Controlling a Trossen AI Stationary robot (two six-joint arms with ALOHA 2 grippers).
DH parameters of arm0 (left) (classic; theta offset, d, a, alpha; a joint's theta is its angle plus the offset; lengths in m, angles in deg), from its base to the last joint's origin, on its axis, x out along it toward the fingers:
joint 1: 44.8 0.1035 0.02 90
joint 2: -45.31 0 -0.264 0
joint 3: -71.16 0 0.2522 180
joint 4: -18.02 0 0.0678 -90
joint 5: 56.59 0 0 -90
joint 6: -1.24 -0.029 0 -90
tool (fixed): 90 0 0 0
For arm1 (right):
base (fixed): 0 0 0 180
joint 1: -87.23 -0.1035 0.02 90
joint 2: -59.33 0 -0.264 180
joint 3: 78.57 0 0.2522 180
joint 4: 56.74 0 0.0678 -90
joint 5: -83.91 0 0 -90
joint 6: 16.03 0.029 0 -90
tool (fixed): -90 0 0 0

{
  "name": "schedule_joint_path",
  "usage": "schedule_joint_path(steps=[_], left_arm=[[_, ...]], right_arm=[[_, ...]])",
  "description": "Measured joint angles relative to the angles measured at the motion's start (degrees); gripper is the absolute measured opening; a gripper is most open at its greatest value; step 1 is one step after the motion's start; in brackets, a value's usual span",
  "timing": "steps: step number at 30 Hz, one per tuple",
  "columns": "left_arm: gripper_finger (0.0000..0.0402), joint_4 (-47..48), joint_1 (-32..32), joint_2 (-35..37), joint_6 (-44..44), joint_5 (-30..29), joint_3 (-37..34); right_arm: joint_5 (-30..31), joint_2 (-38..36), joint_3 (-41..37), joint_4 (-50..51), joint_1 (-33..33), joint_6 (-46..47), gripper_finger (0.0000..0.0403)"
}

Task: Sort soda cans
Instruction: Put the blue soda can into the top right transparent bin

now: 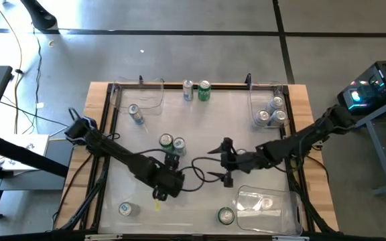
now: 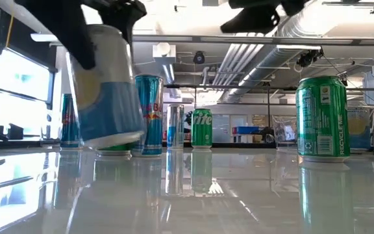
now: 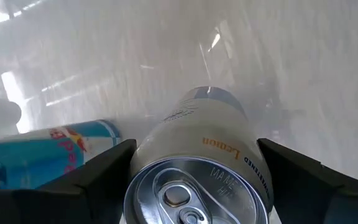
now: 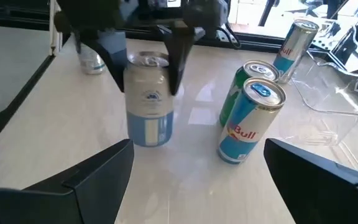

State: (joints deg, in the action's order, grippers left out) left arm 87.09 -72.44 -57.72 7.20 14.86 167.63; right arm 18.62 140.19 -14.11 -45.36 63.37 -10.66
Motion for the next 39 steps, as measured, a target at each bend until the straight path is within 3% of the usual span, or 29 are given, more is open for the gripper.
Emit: schedule_joint_path(steps=[9, 16, 24, 33, 39], left_arm=[[0.0311, 0.62, 2.0, -6.08, -1.04, 5.8, 5.01], [0.0357, 0.47, 4.18, -5.75, 2.29, 7.72, 5.04], [0.0364, 0.58, 4.68, -3.37, 7.97, 7.8, 5.0], [0.0365, 2.78, 0.37, 2.42, 14.64, -1.89, 4.99], [0.0365, 8.76, -5.79, 5.93, 27.27, -11.12, 3.65]], right_arm=[[4.13, 0.07, -0.02, 4.17, -5.16, 4.15, 0.0355], [7.03, 0.07, -0.02, 4.53, -7.02, 4.93, 0.0355], [8.61, 0.09, -0.02, 3.68, -7.05, 5.11, 0.0355], [8.09, 0.21, -0.02, -1.71, -6.1, 5.07, 0.0355], [5.7, 3.96, -0.02, -13.73, -5.81, -1.74, 0.0355]])
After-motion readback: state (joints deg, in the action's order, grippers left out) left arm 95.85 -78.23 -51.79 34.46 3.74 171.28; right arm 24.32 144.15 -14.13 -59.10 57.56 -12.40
